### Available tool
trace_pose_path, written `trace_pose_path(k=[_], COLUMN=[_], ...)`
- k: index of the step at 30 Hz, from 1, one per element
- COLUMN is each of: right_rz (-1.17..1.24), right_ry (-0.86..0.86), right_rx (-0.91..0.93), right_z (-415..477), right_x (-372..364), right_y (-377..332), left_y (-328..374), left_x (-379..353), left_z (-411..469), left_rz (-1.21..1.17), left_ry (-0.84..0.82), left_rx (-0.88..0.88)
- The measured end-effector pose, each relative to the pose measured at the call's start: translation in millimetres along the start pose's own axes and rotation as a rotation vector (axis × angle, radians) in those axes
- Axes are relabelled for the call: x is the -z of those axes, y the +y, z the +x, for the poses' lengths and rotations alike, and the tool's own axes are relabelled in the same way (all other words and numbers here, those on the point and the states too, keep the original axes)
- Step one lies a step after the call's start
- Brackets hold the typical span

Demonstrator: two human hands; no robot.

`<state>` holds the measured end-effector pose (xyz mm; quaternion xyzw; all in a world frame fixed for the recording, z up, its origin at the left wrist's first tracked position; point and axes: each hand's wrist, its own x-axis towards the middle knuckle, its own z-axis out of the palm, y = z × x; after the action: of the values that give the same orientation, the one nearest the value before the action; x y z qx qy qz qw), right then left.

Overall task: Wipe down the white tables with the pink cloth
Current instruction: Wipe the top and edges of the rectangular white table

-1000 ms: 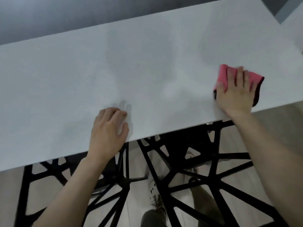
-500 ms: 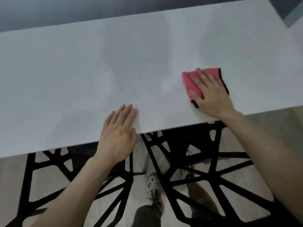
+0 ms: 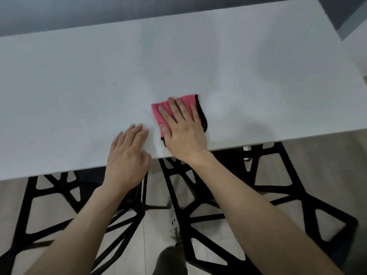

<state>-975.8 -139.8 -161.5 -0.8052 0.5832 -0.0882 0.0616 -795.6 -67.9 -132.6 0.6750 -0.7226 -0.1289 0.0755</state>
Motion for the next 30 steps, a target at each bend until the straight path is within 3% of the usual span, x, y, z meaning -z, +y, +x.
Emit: trace_pose_path(k=[4,11,16,19,23,30], right_rz=[0.034,0.014,0.001,0.009,0.032,0.013], right_ry=[-0.005,-0.028,-0.060,-0.078,-0.067,-0.157], right_rx=[0.072,-0.060,-0.157,-0.108,-0.064,0.141], right_z=[-41.7,-93.7,-111.3,-112.5,-111.1,-57.9], right_x=[18.6,66.0,100.6,103.8,97.9,100.6], right_y=[69.8,288.7,428.4,450.0,451.8,485.8], left_y=[48.6,223.3,362.0,420.5,445.2,454.7], left_x=[-6.0,-49.9,-71.0,-81.3,-79.3,-69.8], left_z=[12.0,31.8,69.3,103.1,133.2,144.4], left_rz=[-0.029,-0.005,-0.060,-0.033,0.044,0.115], left_ry=[0.110,0.124,0.053,-0.069,-0.189,-0.228], left_rx=[0.181,-0.004,-0.025,0.058,0.248,0.293])
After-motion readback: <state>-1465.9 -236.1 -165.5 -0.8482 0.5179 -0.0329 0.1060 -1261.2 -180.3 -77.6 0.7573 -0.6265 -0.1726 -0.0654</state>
